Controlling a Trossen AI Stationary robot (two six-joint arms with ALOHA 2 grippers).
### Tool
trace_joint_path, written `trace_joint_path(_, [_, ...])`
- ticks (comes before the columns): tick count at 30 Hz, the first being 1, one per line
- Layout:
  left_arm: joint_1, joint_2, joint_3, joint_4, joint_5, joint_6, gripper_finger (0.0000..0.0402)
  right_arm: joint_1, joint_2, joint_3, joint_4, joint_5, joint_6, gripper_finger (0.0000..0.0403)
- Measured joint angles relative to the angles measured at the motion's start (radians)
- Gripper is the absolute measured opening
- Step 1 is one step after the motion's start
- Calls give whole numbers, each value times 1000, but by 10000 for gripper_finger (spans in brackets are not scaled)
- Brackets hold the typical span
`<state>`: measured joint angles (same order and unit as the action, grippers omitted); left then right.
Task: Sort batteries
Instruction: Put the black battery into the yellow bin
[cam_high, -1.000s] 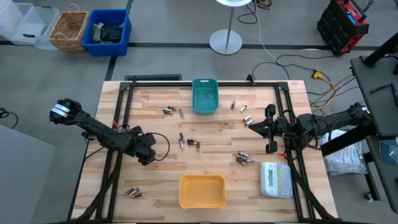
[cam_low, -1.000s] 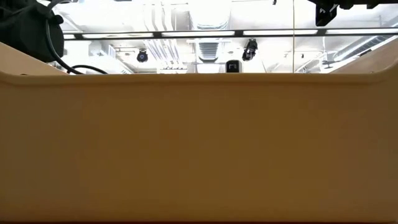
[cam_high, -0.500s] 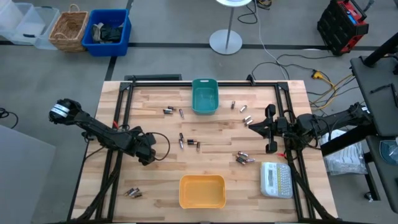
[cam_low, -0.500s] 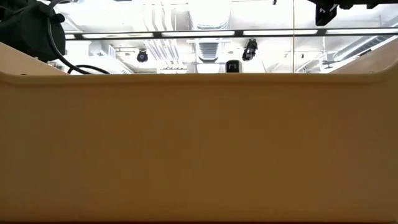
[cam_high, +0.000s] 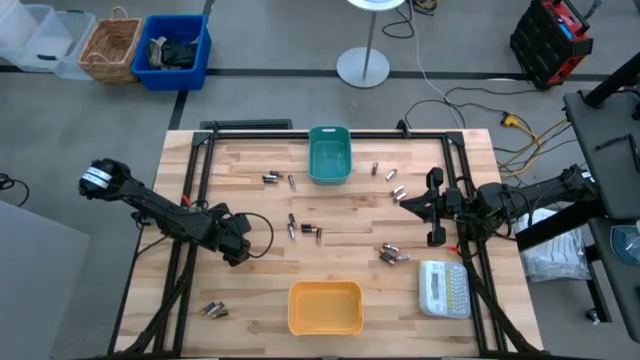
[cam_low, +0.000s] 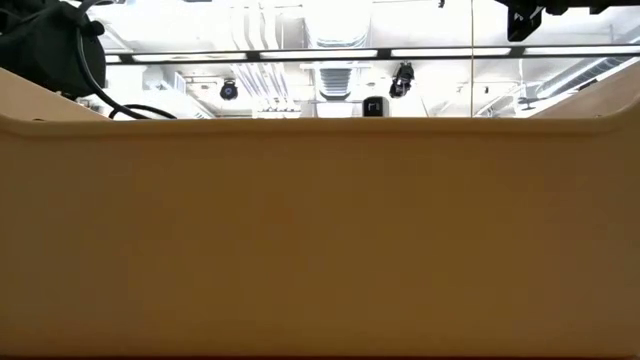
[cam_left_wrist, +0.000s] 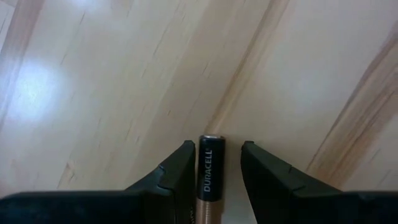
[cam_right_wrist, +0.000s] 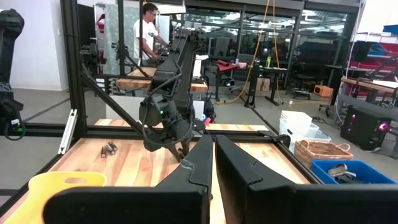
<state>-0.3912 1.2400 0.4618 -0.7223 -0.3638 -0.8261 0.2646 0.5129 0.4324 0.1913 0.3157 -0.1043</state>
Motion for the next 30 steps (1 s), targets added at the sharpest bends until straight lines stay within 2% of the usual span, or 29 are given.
trace_joint_path(4, [0, 0, 0, 3, 7, 0, 93, 0, 0, 0, 0, 0, 0, 13])
trace_joint_path(10, [-1, -1, 1, 6, 15, 1, 20, 0, 0, 0, 0, 0, 0, 13])
trace_joint_path(19, [-1, 2, 19, 0, 33, 4, 28, 0, 0, 0, 0, 0, 0, 13])
trace_joint_path(24, [-1, 1, 87, 0, 49, 51, 19, 0, 0, 0, 0, 0, 0, 13])
trace_joint_path(30, [-1, 1, 200, -74, 51, 96, 20, 0, 0, 0, 0, 0, 0, 13])
